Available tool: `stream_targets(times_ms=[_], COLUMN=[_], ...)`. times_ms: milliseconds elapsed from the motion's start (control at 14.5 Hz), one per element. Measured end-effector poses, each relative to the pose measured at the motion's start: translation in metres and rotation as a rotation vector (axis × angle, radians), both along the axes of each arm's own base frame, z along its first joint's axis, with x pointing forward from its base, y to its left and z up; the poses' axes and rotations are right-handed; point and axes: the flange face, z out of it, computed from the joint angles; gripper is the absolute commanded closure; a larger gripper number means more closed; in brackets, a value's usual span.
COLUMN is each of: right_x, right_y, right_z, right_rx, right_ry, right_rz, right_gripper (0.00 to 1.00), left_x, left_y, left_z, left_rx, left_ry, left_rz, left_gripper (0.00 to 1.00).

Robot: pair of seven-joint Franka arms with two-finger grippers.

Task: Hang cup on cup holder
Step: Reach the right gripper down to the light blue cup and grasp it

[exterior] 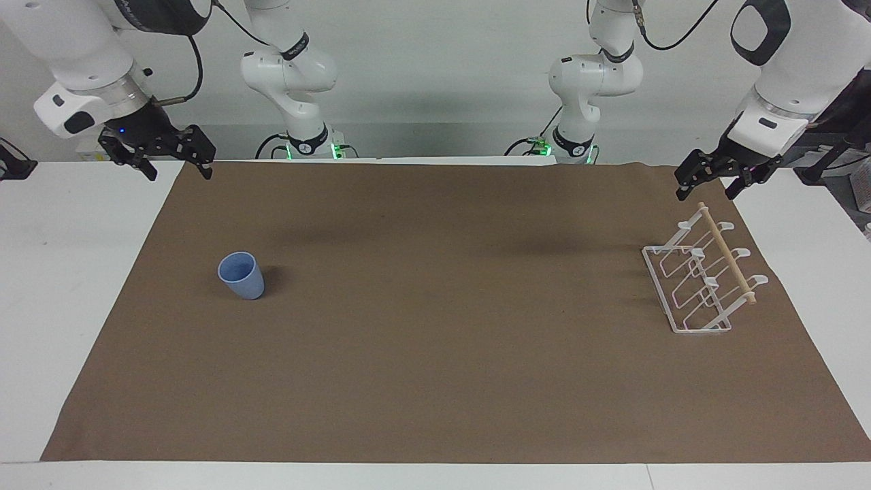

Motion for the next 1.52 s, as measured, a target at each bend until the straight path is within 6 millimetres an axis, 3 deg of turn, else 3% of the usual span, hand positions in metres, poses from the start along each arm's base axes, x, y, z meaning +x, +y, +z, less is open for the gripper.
stream_targets(times_ms=[415,553,691,968,1245,1521], right_x=[0.002,0.009,0.013,0.025,0.03,0.025], right_y=[0.001,0.01,0.016,0.01,-0.02,-0.039], right_z=[-0.002,-0.014,-0.043,-0.123,-0.194,-0.242], right_rx=[-0.001,-0.005,-0.005,-0.003,-0.001,0.001], right_ry=[-0.013,-0.061,-0.073,-0.067,-0.065,-0.053], right_rz=[0.003,0.021,0.034,0.104,0.196,0.212], right_gripper=[0.0,0.0,0.0,0.05,0.07,0.09], left_x=[0.0,0.0,0.0,0.0,0.0,0.0], left_y=[-0.001,-0.001,-0.001,0.002,0.002,0.001], left_z=[0.0,0.0,0.0,0.0,0.0,0.0], left_rx=[0.0,0.0,0.0,0.0,0.0,0.0], left_ry=[0.0,0.0,0.0,0.0,0.0,0.0], left_rz=[-0.002,-0.002,-0.002,0.003,0.003,0.002], left_gripper=[0.0,0.0,0.0,0.0,0.0,0.0])
